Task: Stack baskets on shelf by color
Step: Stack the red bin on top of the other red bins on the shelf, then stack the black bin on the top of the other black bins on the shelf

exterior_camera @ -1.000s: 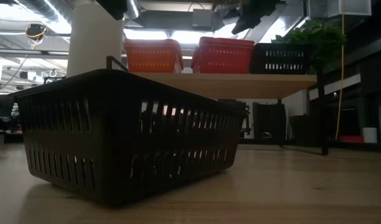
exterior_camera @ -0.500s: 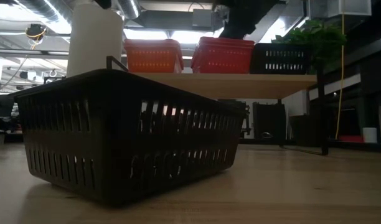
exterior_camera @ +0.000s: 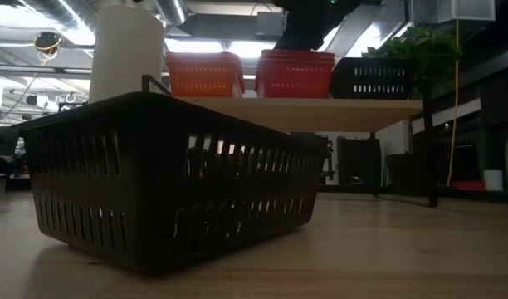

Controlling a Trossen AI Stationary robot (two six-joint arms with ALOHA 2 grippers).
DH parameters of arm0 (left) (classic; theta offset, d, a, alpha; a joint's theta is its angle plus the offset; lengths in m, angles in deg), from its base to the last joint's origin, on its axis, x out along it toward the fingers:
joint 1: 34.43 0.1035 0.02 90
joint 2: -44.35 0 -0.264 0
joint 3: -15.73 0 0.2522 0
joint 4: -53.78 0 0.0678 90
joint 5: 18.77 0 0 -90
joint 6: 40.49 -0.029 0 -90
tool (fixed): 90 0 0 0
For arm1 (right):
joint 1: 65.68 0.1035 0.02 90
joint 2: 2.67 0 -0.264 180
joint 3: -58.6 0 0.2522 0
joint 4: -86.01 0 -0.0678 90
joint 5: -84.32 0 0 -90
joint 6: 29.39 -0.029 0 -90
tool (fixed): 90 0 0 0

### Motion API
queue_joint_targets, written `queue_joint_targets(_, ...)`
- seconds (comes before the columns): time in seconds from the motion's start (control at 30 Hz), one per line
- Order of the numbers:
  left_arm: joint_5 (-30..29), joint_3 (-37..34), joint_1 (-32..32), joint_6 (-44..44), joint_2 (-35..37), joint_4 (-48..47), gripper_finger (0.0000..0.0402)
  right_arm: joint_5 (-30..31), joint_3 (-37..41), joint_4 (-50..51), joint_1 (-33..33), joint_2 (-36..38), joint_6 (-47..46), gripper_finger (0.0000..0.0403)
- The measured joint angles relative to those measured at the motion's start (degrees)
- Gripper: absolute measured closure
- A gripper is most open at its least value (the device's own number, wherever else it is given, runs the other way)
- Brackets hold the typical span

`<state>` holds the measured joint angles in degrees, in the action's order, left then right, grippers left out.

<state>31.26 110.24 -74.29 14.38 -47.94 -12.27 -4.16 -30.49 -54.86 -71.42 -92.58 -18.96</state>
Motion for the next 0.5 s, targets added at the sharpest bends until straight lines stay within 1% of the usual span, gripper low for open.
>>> queue_joint_targets(0.13, 0.04, 0.00, 0.09, -0.02, 0.00, -0.40, 0.0336, 1.58, 0.00, -2.20, -0.02, -0.54, -1.18, 0.0273)
queue_joint_targets(0.2, 0.15, 0.00, 0.07, -0.03, 0.00, -0.69, 0.0336, 3.57, -0.07, -2.47, -0.02, -0.54, -1.13, 0.0273)
queue_joint_targets(0.27, 0.29, 0.00, 0.09, -0.04, 0.00, -1.10, 0.0336, 5.28, -1.34, -0.30, -0.02, -0.52, -1.15, 0.0273)
queue_joint_targets(0.4, 0.34, 0.00, 0.08, -0.31, 0.00, -1.30, 0.0336, 5.59, -7.48, 5.02, 0.78, -0.41, -1.84, 0.0273)
queue_joint_targets(0.5, 0.46, 0.00, 0.00, -1.47, 0.00, -1.28, 0.0336, 4.65, -13.47, 11.00, 3.50, -0.32, -5.44, 0.0273)
